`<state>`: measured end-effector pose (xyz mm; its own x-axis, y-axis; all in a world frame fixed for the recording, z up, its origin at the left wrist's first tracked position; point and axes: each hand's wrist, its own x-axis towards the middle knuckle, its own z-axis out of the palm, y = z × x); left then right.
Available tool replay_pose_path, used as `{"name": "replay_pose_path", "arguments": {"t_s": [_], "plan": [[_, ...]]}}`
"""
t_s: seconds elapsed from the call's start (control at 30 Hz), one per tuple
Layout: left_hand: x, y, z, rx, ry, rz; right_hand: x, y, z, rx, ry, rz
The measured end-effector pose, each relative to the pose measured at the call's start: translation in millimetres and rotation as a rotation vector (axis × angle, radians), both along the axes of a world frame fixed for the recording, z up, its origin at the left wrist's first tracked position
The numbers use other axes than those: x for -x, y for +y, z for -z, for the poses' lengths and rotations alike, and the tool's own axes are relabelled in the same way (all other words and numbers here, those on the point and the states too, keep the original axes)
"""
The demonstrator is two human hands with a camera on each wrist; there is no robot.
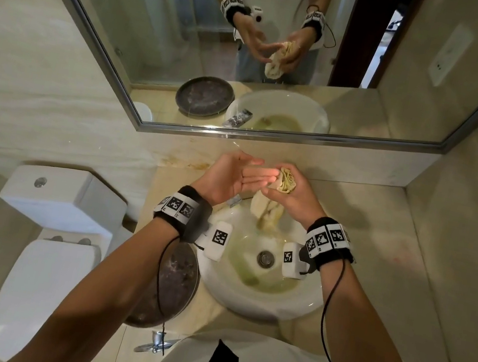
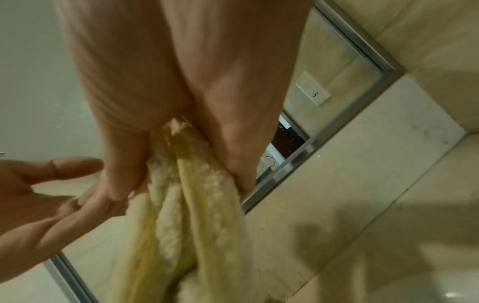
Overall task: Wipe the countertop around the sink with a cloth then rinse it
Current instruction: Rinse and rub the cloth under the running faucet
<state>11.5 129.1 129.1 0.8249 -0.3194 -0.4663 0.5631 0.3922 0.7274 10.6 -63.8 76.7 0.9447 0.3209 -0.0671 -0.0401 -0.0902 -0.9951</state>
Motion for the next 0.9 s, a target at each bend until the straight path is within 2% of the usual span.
{"name": "replay_pose_path", "arguments": {"t_s": [0.07, 0.13, 0.23, 0.3, 0.4, 0.5, 0.6, 0.7, 0.8, 0.9], "plan": [[-1, 8, 9, -0.153, -0.106, 0.006, 1, -1, 0, -0.001, 0.037, 0.06], [0, 17, 19, -0.411, -0.27, 0.074, 1, -4, 0, -0.009, 0.063, 0.111], [10, 23, 25, -0.631, -0.41, 0.38, 1, -8, -10, -0.194, 0.121, 0.062], [16, 18, 22, -0.612, -0.409, 0.537, 3, -9, -20, -0.391, 0.166, -0.04], [18, 12, 20, -0.499, -0.368, 0.65, 2, -11, -31, -0.476, 0.219, -0.168], [20, 8, 23, -0.442, -0.292, 0.727, 6, -5, -31, -0.52, 0.267, -0.168], [27, -6, 22, -0.562, -0.309, 0.819, 10, 6, -28, -0.59, 0.37, -0.141], [29, -24, 35, -0.674, -0.378, 0.748, 5, 13, -20, -0.573, 0.461, 0.011], [30, -34, 46, -0.84, -0.393, 0.621, 3, 19, -7, -0.554, 0.535, 0.302], [31, -42, 59, -1.04, -0.482, 0.583, 6, 23, 3, -0.583, 0.609, 0.557]]}}
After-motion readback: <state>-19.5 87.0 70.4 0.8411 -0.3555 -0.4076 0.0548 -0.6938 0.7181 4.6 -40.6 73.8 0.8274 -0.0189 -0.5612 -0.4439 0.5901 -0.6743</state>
